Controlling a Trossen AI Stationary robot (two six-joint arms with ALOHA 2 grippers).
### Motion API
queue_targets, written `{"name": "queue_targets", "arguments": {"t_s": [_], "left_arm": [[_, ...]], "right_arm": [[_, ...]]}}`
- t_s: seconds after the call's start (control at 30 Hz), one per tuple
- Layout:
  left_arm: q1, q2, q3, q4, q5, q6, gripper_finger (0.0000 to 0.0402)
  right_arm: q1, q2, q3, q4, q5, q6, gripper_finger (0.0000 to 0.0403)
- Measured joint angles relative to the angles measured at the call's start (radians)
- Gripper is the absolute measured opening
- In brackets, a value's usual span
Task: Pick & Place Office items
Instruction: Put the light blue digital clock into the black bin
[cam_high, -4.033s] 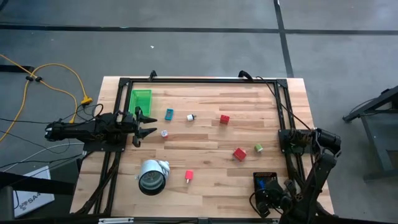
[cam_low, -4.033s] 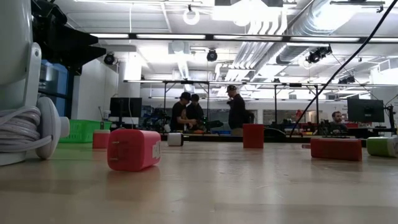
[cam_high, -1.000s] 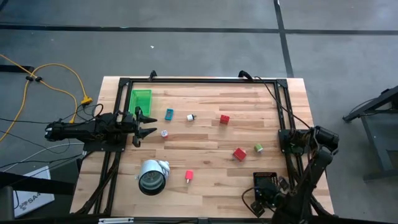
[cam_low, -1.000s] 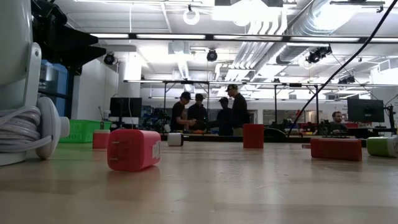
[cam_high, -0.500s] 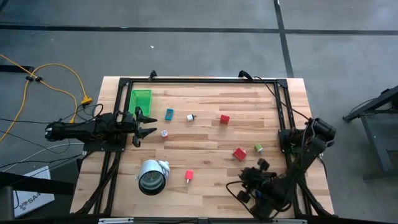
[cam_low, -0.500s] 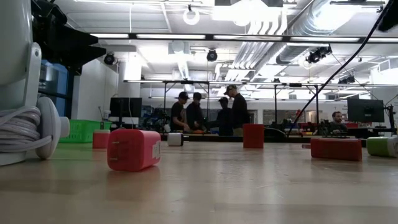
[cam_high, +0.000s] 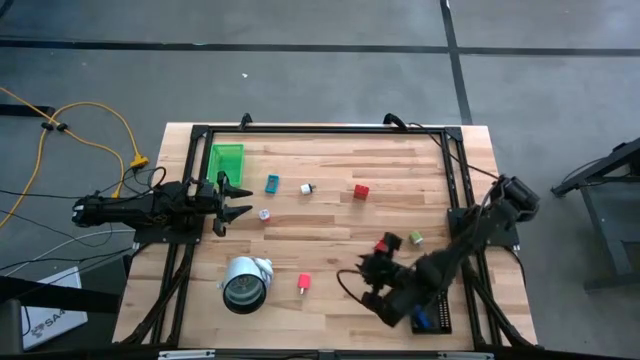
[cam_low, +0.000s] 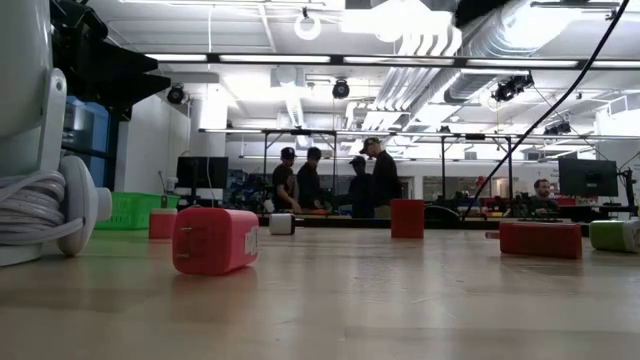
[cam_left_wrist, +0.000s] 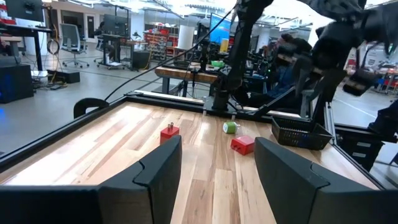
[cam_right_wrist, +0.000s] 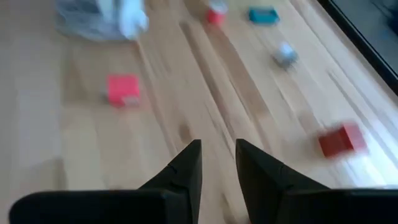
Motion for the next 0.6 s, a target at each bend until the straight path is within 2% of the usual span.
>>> {"name": "queue_targets", "arguments": {"t_s": [0.13,0.33,0.6], "left_arm": [[0.000,0.000,0.000,0.000,0.000,0.000,0.0196],[0.000,0.000,0.000,0.000,0.000,0.000,0.0196],[0.000,0.000,0.000,0.000,0.000,0.000,0.0196]], "right_arm": [[-0.070,-0.072,-0.085,0.207,-0.091,-0.208,0.0085],[-0.192,-0.233,-0.331,0.551,-0.248,-0.454,0.0085],[-0.357,-0.383,-0.575,0.852,-0.457,-0.635,0.0085]]}}
